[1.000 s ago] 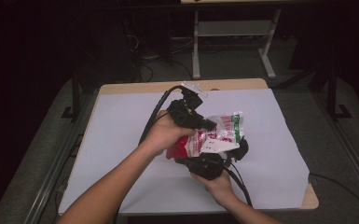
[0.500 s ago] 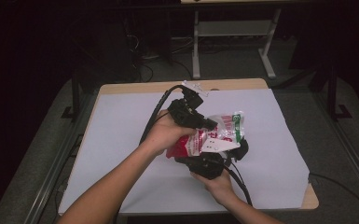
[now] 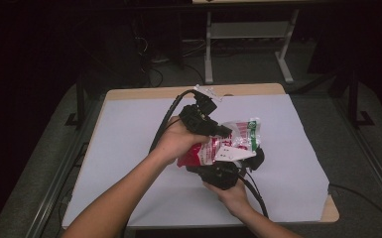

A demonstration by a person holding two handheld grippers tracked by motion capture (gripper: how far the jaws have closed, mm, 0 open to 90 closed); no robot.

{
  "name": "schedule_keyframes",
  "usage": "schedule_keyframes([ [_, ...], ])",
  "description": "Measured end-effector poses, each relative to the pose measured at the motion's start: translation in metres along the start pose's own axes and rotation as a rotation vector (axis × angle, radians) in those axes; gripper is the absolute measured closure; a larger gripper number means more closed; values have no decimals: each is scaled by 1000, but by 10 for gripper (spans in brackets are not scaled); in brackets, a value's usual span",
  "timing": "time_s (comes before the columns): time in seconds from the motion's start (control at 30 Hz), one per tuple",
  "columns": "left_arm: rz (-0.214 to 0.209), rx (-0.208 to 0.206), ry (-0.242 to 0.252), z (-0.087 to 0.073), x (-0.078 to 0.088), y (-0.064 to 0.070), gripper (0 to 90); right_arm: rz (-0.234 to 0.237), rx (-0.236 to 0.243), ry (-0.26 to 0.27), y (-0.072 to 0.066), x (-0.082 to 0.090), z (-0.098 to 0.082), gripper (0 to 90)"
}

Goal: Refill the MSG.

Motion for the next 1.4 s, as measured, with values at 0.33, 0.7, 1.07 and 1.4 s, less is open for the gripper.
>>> schedule_keyframes([
  [0.33,3,1,-8,1,-2,0,900,7,-10,5,1,0,0,900],
  [0.7,12,-9,-19,4,-4,0,900,13,-9,12,2,1,1,900],
  [1.07,14,-11,-34,6,-6,1,900,15,-11,21,3,2,1,900],
  [1.4,11,-13,-40,7,-10,3,900,17,-10,24,3,2,1,900],
])
Point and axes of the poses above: each handheld gripper's, and its own axes: x roughly backward along the jaws, z roughly out of its top, y roughly to its right, the point moved 4 cm from there along -x, roughly forward along the jaws
